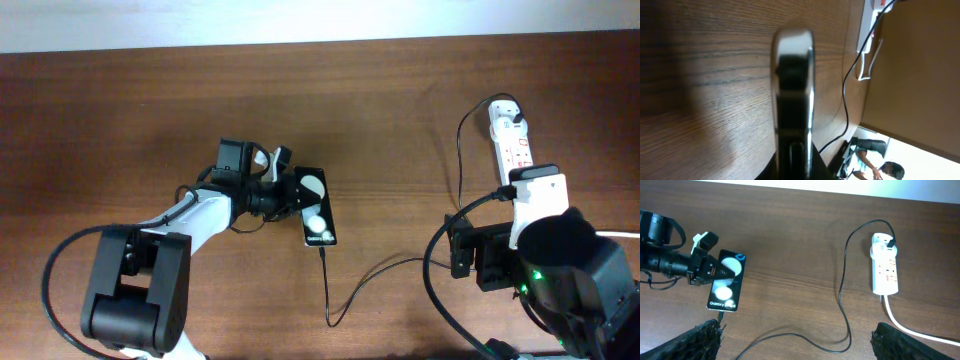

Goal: Plug charger to phone and switch on socket
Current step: 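Lower the phone flat onto the table with the left gripper and release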

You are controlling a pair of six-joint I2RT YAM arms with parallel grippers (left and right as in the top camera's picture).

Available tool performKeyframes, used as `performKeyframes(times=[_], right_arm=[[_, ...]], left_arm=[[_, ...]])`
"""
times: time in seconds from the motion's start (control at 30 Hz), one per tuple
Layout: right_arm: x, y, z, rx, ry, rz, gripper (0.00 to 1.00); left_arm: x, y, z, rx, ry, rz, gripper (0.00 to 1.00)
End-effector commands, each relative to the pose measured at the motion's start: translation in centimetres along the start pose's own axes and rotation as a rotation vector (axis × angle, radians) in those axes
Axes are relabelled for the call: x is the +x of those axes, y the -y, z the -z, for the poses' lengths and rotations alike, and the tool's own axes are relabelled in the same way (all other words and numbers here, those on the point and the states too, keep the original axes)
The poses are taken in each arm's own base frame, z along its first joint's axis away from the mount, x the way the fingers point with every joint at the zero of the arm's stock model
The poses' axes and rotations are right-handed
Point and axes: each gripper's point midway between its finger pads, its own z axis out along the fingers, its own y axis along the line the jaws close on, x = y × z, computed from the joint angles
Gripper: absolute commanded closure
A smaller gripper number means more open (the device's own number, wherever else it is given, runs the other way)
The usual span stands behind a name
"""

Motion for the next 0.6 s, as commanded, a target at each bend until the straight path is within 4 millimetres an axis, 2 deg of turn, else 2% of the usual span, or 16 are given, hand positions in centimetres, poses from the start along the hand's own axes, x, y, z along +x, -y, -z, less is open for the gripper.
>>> performKeyframes(times=[0.0, 0.17, 0.27, 0.33, 0.47, 0.53, 0.57], right_arm=[[-0.4, 0.4, 0.3, 0.015, 0.019, -0.008, 0.01], [-0.4, 0.4, 0.3, 0.015, 0.019, -0.008, 0.01], [-0.4, 0.4, 0.3, 0.015, 0.019, -0.008, 0.01], [-0.4, 0.4, 0.3, 0.015, 0.018, -0.008, 0.01], [-0.4, 0.4, 0.3, 0.015, 0.019, -0.008, 0.01], [-0.4, 0.4, 0.3, 0.015, 0.019, -0.008, 0.01], [-0.4, 0.4, 0.3, 0.015, 0.018, -0.008, 0.01]], left_arm=[[-0.3, 0.1, 0.2, -0.011, 0.017, -0.034, 1.00], [-0.8, -2.3, 0.4, -0.140, 0.063, 0.000, 1.00], [-1.4, -2.7, 0.5, -0.168, 0.091, -0.010, 0.98], [-2.2, -2.2, 0.5, -0.152, 0.119, -0.044, 0.99], [-5.1, 0.2, 0.8, -0.086, 0.222, -0.173, 1.00], [-5.6, 1.1, 0.7, -0.074, 0.230, -0.199, 1.00], [-6.4, 3.3, 0.4, -0.050, 0.239, -0.249, 1.00]])
